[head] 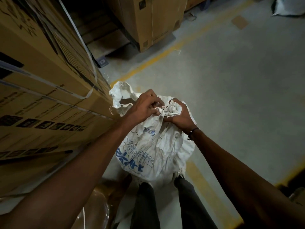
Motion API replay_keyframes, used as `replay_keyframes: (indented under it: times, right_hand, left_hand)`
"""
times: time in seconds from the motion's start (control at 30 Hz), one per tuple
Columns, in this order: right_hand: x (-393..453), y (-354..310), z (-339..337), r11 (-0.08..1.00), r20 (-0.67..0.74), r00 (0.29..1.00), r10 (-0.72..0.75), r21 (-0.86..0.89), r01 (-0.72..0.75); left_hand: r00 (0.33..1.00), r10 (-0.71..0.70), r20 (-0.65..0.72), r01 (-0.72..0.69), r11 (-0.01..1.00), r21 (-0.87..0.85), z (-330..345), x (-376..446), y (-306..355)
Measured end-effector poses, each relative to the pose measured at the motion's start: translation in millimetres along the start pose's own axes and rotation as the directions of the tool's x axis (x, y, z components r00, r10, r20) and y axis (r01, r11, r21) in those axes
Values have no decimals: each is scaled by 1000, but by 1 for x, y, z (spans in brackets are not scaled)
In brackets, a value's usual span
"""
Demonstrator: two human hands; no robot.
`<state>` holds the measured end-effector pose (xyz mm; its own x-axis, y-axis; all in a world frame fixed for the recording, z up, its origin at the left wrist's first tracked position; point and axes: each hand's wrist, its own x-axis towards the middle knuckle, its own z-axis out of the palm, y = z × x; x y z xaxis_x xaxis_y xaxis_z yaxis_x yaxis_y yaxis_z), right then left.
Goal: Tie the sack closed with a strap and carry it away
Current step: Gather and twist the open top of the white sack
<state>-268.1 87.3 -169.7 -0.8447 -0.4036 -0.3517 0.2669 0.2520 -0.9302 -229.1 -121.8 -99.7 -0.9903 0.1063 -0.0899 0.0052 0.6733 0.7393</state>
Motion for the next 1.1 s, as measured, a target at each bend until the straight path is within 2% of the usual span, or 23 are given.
replay_keyframes:
  times: [0.1, 0.17, 0.23, 0.3, 0.33, 0.47, 0.57, 0.67, 0.83, 0.93, 1.1]
  right_hand:
    - [7, 17, -2, 995, -37, 995, 92, 29, -91]
    - [13, 26, -6, 990, -45, 990, 135, 41, -133]
    - [13, 19, -10, 987, -48, 986, 161, 40, -159]
    - [17, 15, -12, 987, -21, 988, 152, 51, -151]
    - [17, 15, -15, 989, -12, 990, 137, 56, -136]
    - [22, 12, -20, 992, -2, 996, 94, 85, -93]
    - [24, 11, -23, 990, -12, 996, 85, 111, -83]
    - [25, 13, -26, 985, -6, 996, 93, 144, -91]
    - [22, 11, -36, 985, 79, 993, 85, 143, -96]
    - [23, 11, -43, 988, 126, 989, 80, 118, -95]
    - [29, 11, -39, 997, 65, 997, 44, 56, -47]
  left_hand:
    - [976, -67, -207, 76, 996, 37, 0, -21, -2]
    - [893, -114, -436, 163, 984, 77, -2, -39, -11]
    - [781, -224, -583, 255, 967, -29, -3, -55, -26]
    - [704, -382, -598, 327, 923, -204, -3, -67, -39]
    - [686, -417, -597, 339, 908, -244, -2, -71, -42]
    - [608, -431, -667, 346, 900, -266, -1, -77, -55]
    - [552, -515, -656, 432, 849, -303, 1, -75, -58]
    - [589, -571, -572, 410, 821, -398, 9, -73, -67]
    - [674, -664, -324, 401, 697, -594, 9, -52, -89]
    - [717, -648, -258, 409, 690, -597, 3, -30, -97]
    - [825, -549, -137, 407, 744, -531, 4, -13, -102]
